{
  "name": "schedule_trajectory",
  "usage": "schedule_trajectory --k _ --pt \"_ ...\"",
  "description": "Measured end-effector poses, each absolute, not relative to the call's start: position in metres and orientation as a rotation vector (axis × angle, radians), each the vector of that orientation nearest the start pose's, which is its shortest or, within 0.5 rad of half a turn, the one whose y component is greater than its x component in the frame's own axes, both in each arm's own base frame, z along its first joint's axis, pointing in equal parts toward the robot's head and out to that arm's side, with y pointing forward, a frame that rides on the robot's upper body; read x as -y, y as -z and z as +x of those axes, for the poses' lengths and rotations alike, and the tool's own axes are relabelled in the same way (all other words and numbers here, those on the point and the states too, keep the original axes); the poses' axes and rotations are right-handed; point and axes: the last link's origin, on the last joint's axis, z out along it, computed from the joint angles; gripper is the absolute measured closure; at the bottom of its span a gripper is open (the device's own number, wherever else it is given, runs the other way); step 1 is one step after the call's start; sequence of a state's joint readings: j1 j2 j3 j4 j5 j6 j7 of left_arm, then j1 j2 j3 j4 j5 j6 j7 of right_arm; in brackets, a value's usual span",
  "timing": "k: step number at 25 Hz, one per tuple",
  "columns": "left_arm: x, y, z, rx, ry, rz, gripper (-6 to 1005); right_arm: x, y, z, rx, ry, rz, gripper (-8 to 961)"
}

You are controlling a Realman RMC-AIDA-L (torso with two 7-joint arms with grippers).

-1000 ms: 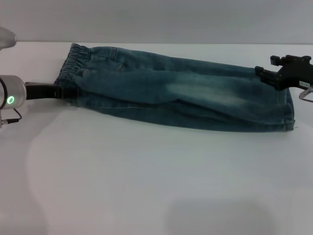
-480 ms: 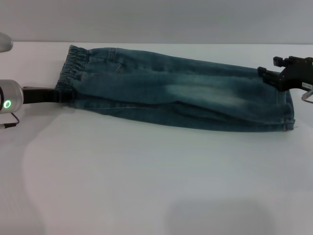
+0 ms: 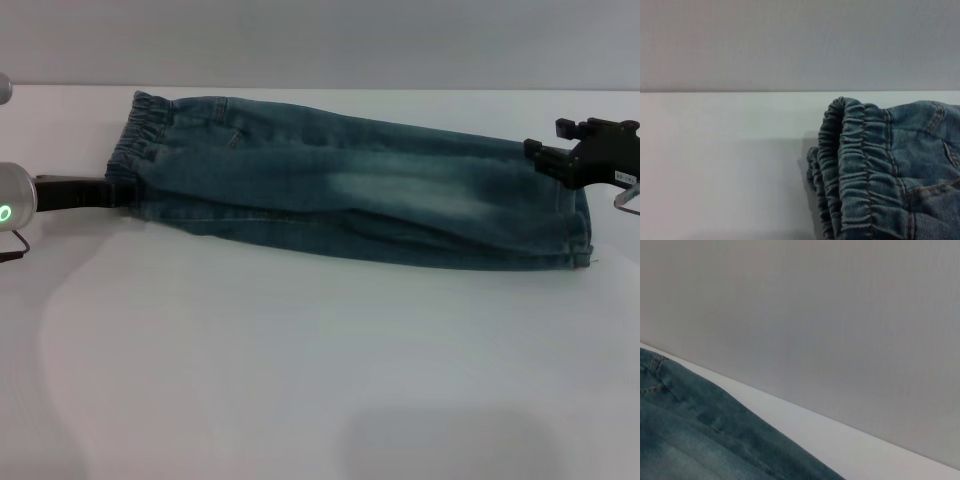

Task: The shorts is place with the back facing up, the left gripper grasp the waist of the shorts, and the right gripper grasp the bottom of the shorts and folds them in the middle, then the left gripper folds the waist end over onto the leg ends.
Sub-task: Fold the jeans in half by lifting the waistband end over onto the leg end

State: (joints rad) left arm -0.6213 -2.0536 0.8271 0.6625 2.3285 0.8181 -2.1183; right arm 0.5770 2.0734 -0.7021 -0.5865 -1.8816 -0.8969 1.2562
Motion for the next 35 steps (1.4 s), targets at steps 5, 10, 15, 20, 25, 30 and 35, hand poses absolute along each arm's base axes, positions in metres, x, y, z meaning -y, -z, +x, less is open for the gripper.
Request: schedule_trajectory --k 5,10,15,20,25,30,35 --pt "-0.4108 -0.0182 -0.3174 1.212 0.151 -2.057 493 -0.4025 -0.0183 0.3057 -0.636 -0.355 -2.197 445" --pt "-0.4112 -0.019 -0.3172 1.209 0.151 -2.057 532 -0.4021 -0.0179 0.3053 -0.636 -0.359 -2.2 445" --pt "-0.413 -0.0214 -0.3155 1.196 0.154 -2.055 572 -0.4022 -0.0173 0.305 -0.637 -0.36 -2.202 445" --pt "-0.4129 -0.0214 -0.3156 1.197 0.154 -2.056 603 -0.4025 -0.0172 0.3045 -0.637 -0.361 -2.203 445" --pt "-0.4127 -0.0214 -0.3157 1.197 0.154 -2.056 634 -0.4026 -0.0172 0.3044 -0.636 -0.361 -2.203 444" --pt "-0.4126 -0.0213 -0.3158 1.198 0.153 -2.056 664 -0.4027 -0.0172 0.3042 -0.636 -0.361 -2.203 445" --pt "-0.4122 -0.0214 -0.3165 1.199 0.152 -2.055 730 -0.4031 -0.0172 0.3038 -0.635 -0.362 -2.203 444"
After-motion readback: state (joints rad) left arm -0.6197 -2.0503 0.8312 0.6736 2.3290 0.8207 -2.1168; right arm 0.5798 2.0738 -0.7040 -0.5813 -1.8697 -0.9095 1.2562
